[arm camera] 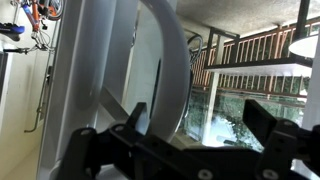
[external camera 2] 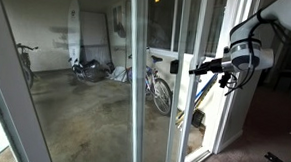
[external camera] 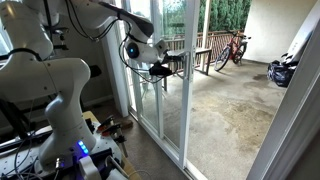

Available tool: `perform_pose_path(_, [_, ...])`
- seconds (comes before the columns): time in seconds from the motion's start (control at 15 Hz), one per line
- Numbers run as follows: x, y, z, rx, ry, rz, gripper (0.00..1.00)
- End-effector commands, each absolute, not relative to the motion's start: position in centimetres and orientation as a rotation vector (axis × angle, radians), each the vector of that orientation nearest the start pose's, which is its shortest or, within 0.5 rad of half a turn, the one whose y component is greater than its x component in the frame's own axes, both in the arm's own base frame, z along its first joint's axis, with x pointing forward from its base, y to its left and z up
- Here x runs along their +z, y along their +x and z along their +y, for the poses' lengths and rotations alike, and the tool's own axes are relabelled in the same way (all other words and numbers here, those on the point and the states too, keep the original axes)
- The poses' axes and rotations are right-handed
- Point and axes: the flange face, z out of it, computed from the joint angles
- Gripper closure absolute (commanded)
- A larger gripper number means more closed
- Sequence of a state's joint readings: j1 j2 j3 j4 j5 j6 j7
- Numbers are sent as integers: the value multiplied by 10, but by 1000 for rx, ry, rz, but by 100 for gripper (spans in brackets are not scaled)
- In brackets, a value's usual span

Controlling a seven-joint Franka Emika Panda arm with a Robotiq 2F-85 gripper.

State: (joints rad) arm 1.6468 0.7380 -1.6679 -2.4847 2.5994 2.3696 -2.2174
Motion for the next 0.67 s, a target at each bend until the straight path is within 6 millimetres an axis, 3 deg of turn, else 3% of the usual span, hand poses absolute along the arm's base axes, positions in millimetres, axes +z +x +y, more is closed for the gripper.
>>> perform_pose_path(0.0, [353,488,19,-1847,-2487,-438,0])
perform_pose_path(0.6, [358,488,48,-1827,-2522,-382,0])
